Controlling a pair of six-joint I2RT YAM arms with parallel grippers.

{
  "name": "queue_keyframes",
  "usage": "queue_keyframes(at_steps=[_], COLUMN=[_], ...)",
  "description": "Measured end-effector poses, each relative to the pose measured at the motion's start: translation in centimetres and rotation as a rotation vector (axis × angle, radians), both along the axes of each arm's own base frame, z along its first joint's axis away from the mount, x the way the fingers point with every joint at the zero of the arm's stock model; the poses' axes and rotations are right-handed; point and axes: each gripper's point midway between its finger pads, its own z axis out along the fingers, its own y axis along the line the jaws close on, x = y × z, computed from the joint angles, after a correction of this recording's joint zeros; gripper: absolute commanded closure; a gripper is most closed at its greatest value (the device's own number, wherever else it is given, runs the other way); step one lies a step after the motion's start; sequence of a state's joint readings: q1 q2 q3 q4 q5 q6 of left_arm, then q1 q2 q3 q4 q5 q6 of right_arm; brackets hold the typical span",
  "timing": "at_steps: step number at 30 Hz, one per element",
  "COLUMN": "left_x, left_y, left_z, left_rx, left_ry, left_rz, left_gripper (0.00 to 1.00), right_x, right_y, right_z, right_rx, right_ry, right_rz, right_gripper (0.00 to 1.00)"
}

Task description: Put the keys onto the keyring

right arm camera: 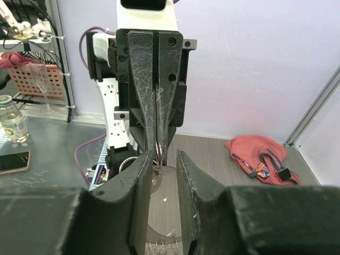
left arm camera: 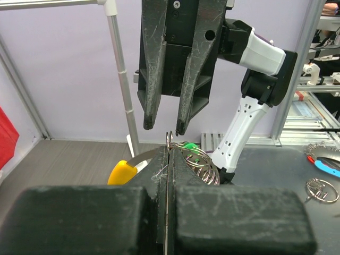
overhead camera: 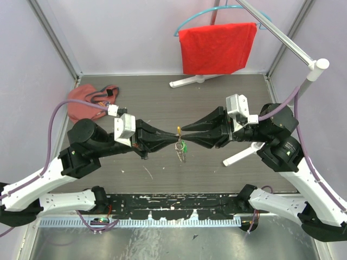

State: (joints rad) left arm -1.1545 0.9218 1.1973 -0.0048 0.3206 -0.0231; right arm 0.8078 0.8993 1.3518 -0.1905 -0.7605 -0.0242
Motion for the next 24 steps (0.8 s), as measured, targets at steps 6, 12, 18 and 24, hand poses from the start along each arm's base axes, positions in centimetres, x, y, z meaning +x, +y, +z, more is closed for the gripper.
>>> queue_keyframes(at_steps=[6, 12, 18, 24], left_x=[-0.21, -0.36, -0.39, -0.39], left_y=[-0.02, -0.03, -0.04, 0.00], left_z=[-0.01, -0.03, -0.03, -0.01], left_rx=[0.001, 0.002, 0.002, 0.001], left_ry=[-0.001, -0.001, -0.001, -0.002], left_rz=[-0.012, -0.020, -0.022, -0.021], left_gripper=[1.00, 1.00, 1.00, 0.99], right_x=[-0.12, -0.03, -0.29, -0.56], right_y=[0.26, 0.64, 0.64, 0.65], right_z=[-0.14, -0.50, -0.54, -0.60], right_rx=[-0.005, -0.017, -0.020, -0.023], right_ry=[0.001, 0.008, 0.011, 0.013], right_rz=[0.020, 0.036, 0.050, 0.066], right_gripper=[0.70, 0.76, 0.80, 0.99])
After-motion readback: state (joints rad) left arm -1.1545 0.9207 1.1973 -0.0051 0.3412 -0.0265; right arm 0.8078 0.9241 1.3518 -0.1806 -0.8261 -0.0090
